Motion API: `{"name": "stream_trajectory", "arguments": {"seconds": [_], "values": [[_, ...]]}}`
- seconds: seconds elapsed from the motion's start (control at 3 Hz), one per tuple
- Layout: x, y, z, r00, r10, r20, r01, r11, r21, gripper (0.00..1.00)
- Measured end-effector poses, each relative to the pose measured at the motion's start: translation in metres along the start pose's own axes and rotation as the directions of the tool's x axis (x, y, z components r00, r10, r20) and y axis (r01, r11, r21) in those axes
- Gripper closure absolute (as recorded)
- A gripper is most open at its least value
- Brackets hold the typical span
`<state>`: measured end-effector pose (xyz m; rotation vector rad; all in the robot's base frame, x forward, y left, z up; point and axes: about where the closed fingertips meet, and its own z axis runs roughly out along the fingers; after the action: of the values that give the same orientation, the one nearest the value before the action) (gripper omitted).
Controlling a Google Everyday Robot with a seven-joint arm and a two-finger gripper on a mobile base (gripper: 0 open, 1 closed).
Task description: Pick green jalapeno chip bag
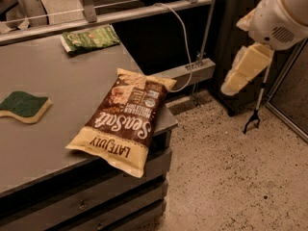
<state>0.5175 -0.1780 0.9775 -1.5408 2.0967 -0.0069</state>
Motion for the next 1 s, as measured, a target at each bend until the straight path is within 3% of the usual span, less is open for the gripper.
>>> {"name": "stream_trajectory", "arguments": {"seconds": [0.33, 0.67, 1.0], "values": [[-0.031, -0.025, 0.028, 0.992, 0.038, 0.119, -0.04, 0.9991, 0.012, 0.0], [-0.059, -0.034, 0.048, 0.968, 0.119, 0.222, -0.12, 0.9927, -0.005, 0.0], [-0.058, -0.034, 0.048, 0.968, 0.118, 0.221, -0.12, 0.9928, -0.006, 0.0]]}}
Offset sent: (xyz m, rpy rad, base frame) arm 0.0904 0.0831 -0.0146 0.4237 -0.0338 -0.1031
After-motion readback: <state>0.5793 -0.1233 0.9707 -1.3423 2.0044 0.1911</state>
